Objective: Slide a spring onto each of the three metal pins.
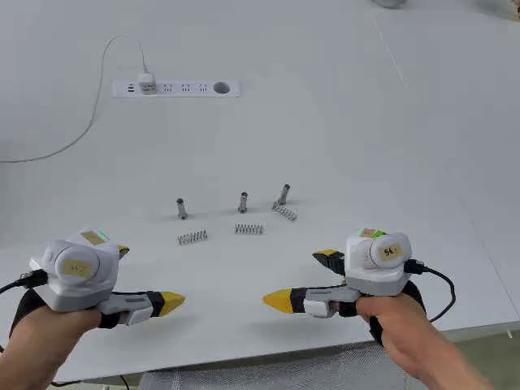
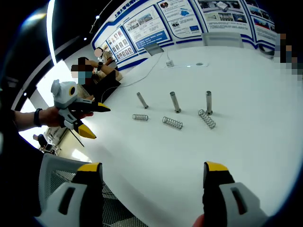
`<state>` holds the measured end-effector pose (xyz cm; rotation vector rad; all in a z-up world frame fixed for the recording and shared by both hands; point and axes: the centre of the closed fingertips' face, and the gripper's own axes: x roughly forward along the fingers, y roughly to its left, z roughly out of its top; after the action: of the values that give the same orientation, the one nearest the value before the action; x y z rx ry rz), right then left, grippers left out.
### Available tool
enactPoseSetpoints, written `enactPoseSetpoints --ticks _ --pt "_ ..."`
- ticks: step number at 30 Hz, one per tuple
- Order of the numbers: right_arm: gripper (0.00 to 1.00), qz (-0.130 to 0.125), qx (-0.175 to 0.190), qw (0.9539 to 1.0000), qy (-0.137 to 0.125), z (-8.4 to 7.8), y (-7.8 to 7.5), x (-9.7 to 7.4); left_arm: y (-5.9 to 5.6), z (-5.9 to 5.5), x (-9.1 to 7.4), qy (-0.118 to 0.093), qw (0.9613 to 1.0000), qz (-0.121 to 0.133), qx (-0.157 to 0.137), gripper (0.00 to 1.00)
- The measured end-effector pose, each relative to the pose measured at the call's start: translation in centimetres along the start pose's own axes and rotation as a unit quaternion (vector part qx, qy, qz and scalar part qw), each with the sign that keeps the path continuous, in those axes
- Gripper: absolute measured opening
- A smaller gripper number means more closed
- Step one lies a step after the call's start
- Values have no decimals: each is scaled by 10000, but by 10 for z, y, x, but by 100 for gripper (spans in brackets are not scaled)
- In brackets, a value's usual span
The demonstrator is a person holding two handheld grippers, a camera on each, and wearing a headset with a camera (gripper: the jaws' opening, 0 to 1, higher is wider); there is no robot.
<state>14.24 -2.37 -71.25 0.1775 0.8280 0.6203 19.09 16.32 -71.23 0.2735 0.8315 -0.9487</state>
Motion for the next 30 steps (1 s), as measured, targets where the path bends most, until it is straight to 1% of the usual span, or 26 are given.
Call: enactPoseSetpoints --ticks 3,5,7,12,14,18,21,27,30 --pt "89 -3 16 10000 4 -1 0 0 -2 5 3 28 9999 -84 107 83" --pt "89 -9 26 10000 2 -1 0 0 -2 7 6 88 9997 -136 208 83" --pt "89 -10 41 10000 -12 0 0 -1 -1 9 10 139 9992 -194 327 83" --pt "89 -31 53 10000 -34 1 -2 -2 -2 12 19 221 9979 -342 510 82" --pt "89 -32 56 10000 -44 1 -3 -3 -3 15 22 229 9975 -375 548 80" --pt "89 -41 74 9999 -61 1 -4 -3 -2 19 32 251 9966 -451 635 80" --pt "89 -49 86 9999 -58 0 -4 -4 -5 22 36 283 9956 -503 731 79" --pt "88 -43 112 9999 -58 -1 -3 -3 -4 22 49 387 9936 -604 870 77" --pt "88 -42 126 9999 -76 -1 -3 -4 -2 23 55 400 9928 -631 938 75"
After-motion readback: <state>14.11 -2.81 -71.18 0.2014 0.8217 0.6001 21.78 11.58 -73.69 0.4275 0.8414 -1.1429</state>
